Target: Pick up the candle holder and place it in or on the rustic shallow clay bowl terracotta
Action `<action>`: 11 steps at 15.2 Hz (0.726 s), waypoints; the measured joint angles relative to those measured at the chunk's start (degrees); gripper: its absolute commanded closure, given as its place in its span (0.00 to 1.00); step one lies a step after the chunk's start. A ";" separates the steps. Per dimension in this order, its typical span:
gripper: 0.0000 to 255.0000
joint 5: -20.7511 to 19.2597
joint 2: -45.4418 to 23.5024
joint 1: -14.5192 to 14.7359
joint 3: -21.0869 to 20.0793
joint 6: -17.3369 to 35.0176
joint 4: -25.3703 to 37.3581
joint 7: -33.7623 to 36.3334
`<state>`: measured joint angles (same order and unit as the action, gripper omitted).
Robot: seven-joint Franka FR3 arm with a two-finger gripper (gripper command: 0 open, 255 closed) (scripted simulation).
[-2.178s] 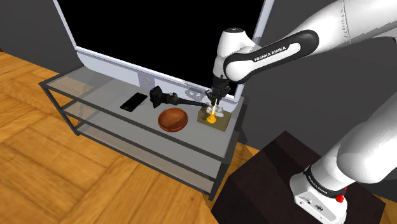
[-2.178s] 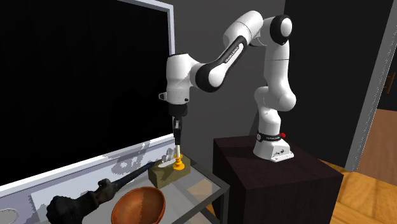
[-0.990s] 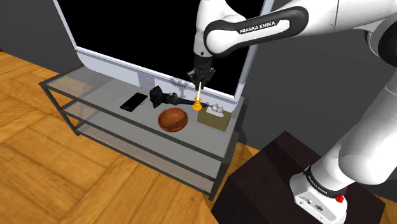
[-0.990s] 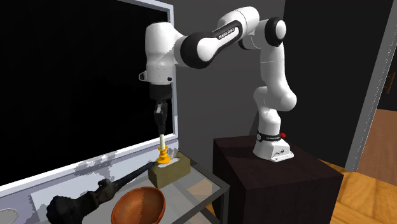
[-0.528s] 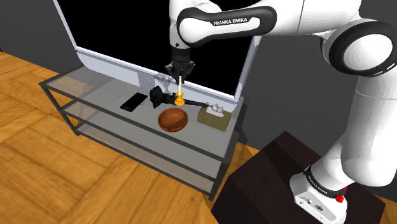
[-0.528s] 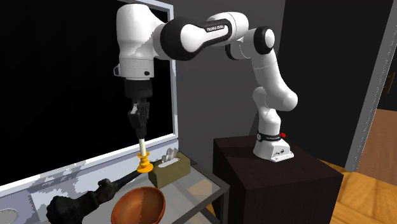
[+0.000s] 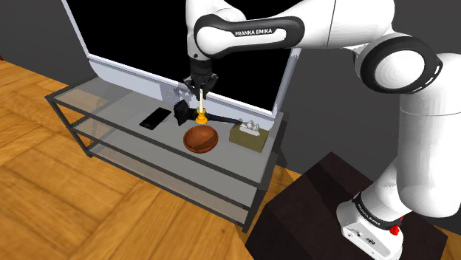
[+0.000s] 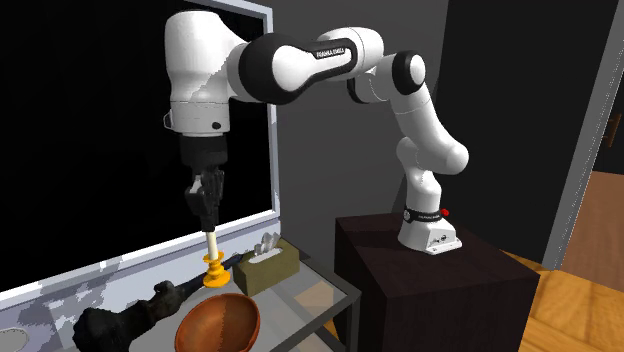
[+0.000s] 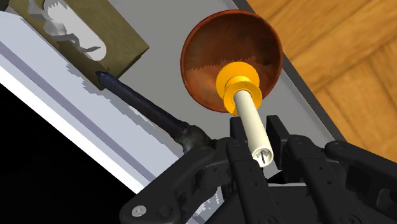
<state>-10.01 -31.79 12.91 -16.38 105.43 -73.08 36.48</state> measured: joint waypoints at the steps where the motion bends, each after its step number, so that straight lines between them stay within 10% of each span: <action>1: 1.00 -0.08 -0.32 0.01 0.05 0.65 -0.33 0.05; 11: 1.00 -0.69 -1.71 -0.18 0.37 7.63 -6.03 0.79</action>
<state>-10.71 -33.49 12.73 -16.01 113.06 -79.11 37.27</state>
